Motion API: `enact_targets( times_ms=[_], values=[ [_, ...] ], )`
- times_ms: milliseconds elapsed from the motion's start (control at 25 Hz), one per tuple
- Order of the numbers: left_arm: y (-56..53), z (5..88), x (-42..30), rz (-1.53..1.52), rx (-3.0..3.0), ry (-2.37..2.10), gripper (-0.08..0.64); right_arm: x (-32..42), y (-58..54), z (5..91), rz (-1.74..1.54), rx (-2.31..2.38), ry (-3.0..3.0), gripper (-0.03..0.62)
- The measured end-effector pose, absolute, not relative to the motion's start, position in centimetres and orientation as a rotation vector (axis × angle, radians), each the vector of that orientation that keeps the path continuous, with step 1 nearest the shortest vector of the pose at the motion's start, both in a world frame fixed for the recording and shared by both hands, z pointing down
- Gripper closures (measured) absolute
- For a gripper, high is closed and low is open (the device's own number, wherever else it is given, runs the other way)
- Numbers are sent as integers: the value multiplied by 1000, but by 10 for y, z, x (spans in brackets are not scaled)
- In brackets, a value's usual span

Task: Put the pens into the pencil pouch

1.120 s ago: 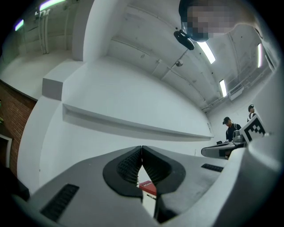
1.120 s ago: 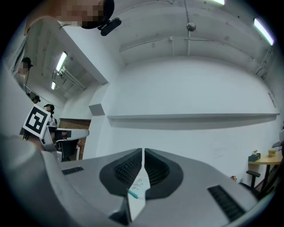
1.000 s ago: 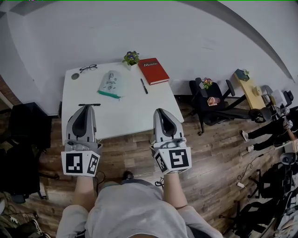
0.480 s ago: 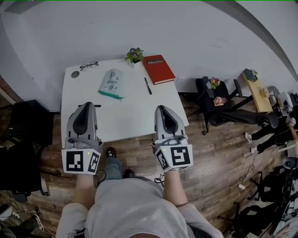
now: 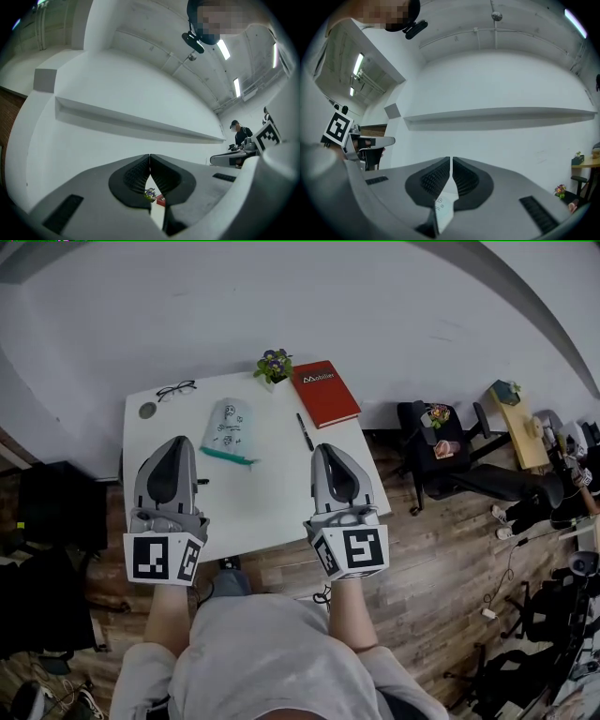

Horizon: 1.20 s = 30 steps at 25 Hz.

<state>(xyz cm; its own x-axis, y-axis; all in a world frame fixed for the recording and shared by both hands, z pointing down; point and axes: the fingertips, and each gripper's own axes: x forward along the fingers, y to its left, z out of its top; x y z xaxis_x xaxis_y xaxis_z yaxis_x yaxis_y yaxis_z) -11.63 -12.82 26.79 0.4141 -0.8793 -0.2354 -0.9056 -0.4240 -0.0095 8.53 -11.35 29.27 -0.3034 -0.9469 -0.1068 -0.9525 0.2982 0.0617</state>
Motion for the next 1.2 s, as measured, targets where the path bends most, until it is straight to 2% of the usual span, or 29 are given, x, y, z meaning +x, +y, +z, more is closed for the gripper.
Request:
enact_targets(
  times_ms=[520, 1200],
  values=[
    [-220, 296, -139, 247, -2657, 1521, 534, 49, -199, 347, -37, -1935, 2513, 554],
    [-280, 354, -157, 169, -2827, 1490, 534, -2, -243, 525, -617, -1950, 2875, 551]
  ],
)
